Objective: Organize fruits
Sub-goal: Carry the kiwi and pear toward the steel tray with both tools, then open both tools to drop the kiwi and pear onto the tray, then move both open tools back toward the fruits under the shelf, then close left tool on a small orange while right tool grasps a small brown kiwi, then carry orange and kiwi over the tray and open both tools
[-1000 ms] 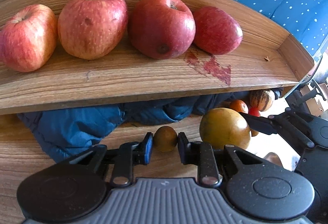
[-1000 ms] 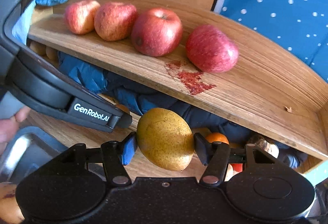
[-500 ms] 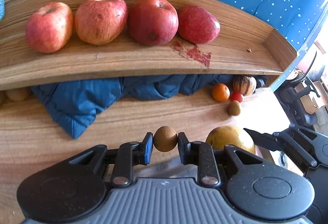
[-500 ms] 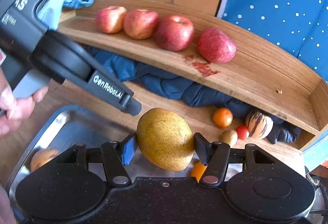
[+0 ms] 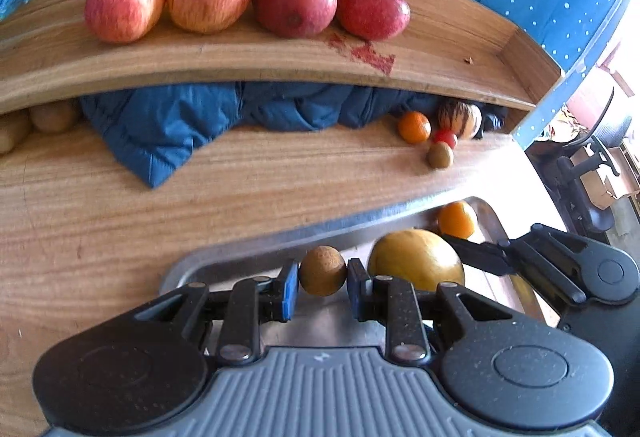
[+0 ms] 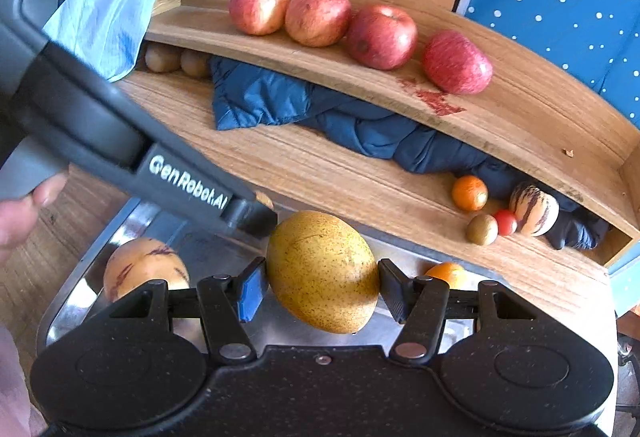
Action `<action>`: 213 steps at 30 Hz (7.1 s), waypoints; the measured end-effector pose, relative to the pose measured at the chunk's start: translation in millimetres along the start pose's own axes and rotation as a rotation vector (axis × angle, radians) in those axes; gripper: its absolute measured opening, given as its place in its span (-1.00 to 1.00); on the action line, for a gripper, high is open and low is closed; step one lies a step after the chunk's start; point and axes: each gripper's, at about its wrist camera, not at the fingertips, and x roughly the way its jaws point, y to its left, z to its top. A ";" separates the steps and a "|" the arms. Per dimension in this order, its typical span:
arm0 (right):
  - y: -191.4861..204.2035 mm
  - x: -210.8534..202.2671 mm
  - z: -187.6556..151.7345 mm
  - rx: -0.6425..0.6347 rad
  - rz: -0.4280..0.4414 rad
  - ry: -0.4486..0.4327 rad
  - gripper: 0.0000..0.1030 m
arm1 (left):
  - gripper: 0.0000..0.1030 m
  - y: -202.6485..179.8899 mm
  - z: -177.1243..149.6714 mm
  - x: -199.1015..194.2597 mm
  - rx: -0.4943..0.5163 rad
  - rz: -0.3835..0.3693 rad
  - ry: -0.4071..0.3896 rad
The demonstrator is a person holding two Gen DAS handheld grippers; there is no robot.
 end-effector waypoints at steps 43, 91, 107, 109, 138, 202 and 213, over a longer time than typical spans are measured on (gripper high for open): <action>-21.0 -97.4 -75.9 0.126 0.039 -0.120 0.98 | 0.98 -15.6 -79.0 -78.7 -0.211 0.221 -0.091; -118.7 -74.8 -77.1 0.255 -0.081 -0.126 0.98 | 0.99 -79.6 13.6 -17.8 -0.104 0.187 -0.096; -153.7 7.3 -28.8 0.263 -0.061 -0.059 0.93 | 0.98 -62.1 92.0 70.8 -0.123 0.117 -0.016; -155.7 12.6 -24.2 0.269 -0.039 -0.062 0.94 | 0.98 -62.9 97.2 81.0 -0.117 0.103 -0.001; -152.8 56.9 6.8 0.297 0.022 0.012 -0.32 | -0.18 -53.1 115.6 118.4 -0.146 -0.058 0.004; -135.9 -62.0 -81.2 0.201 0.120 -0.019 -0.16 | 0.23 -112.2 11.1 39.4 -0.094 0.086 0.048; -139.6 -85.4 -96.2 0.228 0.111 -0.051 0.69 | 0.81 -122.8 -5.4 14.5 -0.118 0.124 -0.020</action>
